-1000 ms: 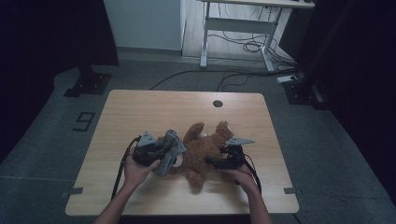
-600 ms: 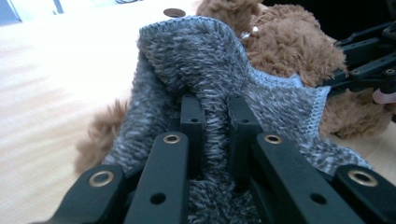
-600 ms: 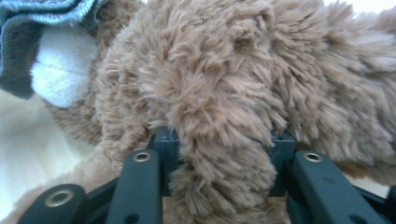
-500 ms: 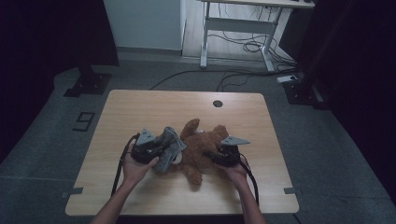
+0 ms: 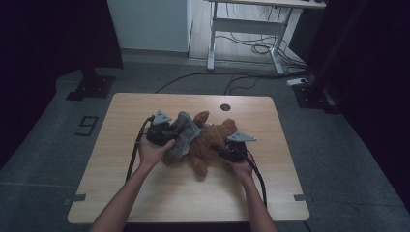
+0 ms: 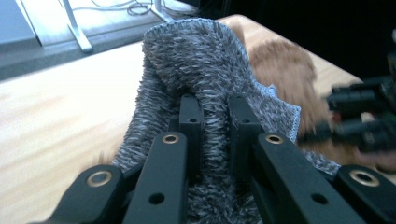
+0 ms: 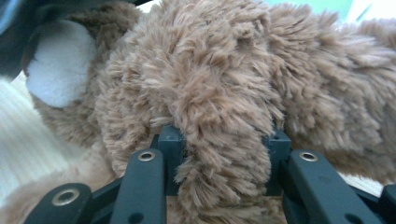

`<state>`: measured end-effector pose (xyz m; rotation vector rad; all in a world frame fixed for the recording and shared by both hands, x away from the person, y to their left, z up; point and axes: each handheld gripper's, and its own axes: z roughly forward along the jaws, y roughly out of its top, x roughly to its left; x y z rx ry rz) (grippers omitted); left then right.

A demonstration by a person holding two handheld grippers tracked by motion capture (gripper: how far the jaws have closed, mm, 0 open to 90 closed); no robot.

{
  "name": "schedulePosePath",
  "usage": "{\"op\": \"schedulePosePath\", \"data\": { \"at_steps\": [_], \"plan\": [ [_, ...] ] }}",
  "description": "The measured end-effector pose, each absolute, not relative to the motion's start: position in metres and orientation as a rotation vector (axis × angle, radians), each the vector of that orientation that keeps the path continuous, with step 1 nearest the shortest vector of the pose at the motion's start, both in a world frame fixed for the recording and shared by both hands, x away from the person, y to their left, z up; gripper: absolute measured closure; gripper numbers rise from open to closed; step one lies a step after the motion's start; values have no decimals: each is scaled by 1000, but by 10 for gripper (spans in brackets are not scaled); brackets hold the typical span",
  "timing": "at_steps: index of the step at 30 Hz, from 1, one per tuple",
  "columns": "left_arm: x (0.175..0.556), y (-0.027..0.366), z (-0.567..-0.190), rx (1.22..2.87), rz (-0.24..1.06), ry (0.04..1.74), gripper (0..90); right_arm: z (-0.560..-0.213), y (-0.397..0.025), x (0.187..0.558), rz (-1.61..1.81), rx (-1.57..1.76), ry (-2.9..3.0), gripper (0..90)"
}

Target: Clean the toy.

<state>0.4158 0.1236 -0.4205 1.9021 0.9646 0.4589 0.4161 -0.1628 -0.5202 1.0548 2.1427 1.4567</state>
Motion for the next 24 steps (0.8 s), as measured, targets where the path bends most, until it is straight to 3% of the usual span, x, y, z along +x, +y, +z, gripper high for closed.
{"op": "schedulePosePath", "data": {
  "at_steps": [8,14,24],
  "plan": [
    [441,103,-448,1995,414,1079,781,-526,-167,407,1458,996,2158,606],
    [422,107,-459,2001,392,1047,787,-527,-169,399,1432,998,2195,546],
    [381,111,-466,1976,465,965,790,-538,-178,374,1426,1028,2221,589]
  ]
}}
